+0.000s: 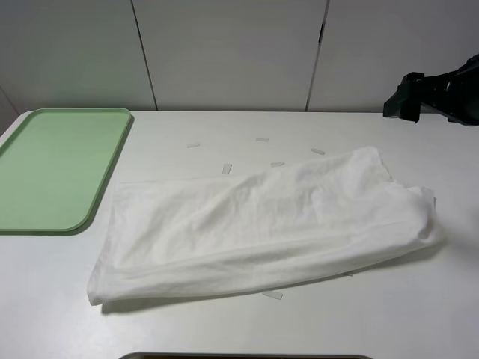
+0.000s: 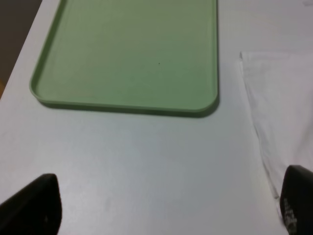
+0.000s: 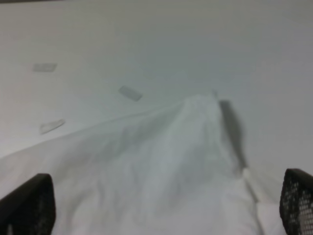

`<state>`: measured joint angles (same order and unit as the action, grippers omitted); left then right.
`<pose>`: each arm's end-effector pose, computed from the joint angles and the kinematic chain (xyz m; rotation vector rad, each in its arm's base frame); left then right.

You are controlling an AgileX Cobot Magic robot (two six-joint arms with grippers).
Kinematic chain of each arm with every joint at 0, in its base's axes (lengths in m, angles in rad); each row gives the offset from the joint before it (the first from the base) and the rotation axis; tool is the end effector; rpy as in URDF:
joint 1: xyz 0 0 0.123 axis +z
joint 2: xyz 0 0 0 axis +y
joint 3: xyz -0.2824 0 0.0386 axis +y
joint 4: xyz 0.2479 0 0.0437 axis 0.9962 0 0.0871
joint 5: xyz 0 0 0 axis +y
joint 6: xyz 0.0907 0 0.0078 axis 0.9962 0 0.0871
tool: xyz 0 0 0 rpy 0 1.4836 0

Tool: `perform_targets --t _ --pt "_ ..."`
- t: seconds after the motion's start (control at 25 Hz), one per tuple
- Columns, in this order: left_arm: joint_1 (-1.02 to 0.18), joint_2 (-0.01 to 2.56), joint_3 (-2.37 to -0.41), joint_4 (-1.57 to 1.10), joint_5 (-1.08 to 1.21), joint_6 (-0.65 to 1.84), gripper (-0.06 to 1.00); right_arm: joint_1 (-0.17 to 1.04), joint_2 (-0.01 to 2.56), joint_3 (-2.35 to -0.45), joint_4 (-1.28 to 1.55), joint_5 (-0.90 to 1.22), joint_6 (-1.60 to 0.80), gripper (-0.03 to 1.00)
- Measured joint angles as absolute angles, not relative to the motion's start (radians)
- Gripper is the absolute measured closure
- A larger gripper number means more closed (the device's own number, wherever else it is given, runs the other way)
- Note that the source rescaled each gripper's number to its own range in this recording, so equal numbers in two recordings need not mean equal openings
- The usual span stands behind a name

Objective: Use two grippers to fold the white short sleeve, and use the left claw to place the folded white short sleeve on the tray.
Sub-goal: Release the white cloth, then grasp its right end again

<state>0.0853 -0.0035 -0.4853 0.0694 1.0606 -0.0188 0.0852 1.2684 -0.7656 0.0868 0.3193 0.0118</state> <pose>-0.0043 0.0052 0.2732 -0.1097 2.0528 0.1245 0.2574 0.0245 0.2619 -0.0035 2.3074 0.1232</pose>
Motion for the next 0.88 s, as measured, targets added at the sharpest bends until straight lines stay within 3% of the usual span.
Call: perform_targets --t 0.36,0.68,0.88 --pt "0.085 -0.004 -0.485 0.069 1.058 -0.019 0.06 -0.09 1.548 -0.893 0.088 0.367 -0.061 -0.03" --pt "0.085 -0.004 -0.485 0.069 1.055 -0.019 0.06 -0.12 1.741 -0.963 0.132 0.45 -0.334 -0.03" --pt "0.085 -0.004 -0.485 0.069 1.054 -0.019 0.06 -0.14 1.808 -0.994 0.14 0.474 -0.388 -0.03"
